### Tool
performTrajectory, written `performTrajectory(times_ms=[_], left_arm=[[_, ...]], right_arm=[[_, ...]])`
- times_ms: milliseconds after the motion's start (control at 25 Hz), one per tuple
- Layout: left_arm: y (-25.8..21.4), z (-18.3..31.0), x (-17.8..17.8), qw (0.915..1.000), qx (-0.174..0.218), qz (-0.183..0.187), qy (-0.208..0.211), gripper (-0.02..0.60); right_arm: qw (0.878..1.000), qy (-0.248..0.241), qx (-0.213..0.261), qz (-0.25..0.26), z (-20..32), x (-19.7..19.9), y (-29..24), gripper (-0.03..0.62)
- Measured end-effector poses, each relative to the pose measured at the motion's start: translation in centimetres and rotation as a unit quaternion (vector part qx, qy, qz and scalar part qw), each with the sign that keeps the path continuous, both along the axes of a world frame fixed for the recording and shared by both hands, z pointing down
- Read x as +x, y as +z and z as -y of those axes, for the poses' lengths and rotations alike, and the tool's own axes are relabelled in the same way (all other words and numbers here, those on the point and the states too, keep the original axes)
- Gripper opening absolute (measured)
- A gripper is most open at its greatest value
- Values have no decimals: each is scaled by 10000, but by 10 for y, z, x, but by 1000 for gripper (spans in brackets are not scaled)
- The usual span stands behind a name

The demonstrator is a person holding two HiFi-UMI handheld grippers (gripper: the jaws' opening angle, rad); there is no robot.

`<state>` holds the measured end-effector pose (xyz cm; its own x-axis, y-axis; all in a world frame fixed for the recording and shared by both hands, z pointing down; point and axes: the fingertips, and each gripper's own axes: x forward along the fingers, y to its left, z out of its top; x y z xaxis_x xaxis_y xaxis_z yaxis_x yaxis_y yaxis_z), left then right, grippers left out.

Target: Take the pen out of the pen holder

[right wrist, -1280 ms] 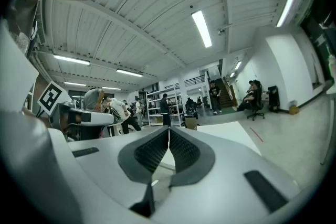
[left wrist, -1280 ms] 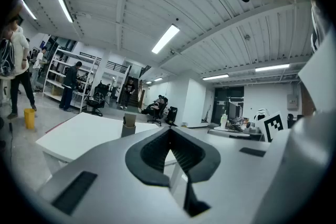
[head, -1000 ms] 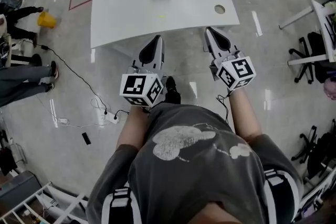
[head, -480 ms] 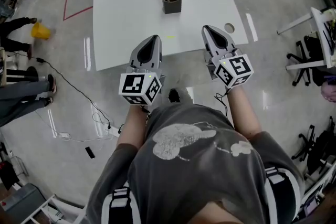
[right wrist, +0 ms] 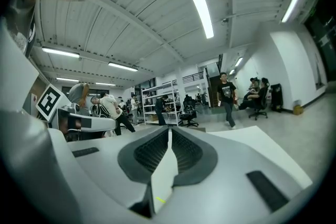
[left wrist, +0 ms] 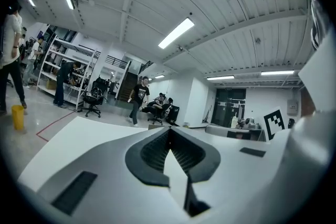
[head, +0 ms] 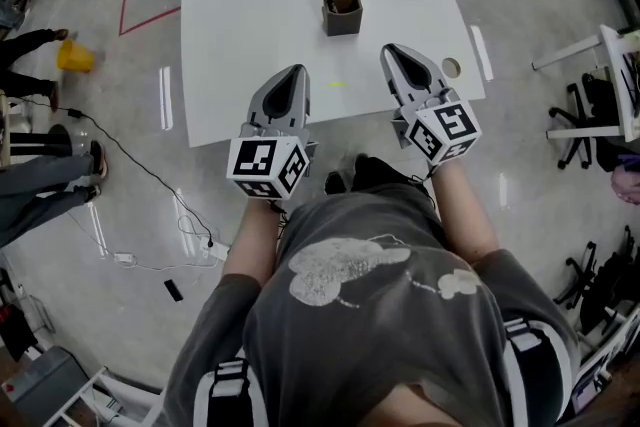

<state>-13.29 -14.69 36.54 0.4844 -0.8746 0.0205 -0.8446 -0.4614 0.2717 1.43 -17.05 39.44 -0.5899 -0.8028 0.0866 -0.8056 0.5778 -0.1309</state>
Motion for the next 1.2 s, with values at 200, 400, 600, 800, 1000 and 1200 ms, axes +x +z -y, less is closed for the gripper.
performTrajectory(times_ms=[200, 400, 600, 800, 1000, 1200], left_arm=[[9, 24, -1, 9999, -115, 75, -69, 8], [13, 58, -2, 9996, -189, 94, -204, 8], [19, 94, -2, 9992, -252, 122, -291, 8], [24, 121, 0, 9985, -320, 200, -396, 8], [28, 139, -3, 9975, -402, 227, -538, 8], [35, 154, -12, 9963, -516, 226, -653, 8]], right_arm=[[9996, -250, -59, -74, 32, -14, 9, 9], [9985, -489, -171, -161, 73, -27, 21, 17], [9967, -697, -338, -262, 115, -38, 32, 51], [9917, -1068, -588, -409, 140, -51, 48, 102], [9852, -1402, -724, -667, 155, -68, 60, 126], [9776, -1618, -829, -1060, 168, -90, 73, 126]])
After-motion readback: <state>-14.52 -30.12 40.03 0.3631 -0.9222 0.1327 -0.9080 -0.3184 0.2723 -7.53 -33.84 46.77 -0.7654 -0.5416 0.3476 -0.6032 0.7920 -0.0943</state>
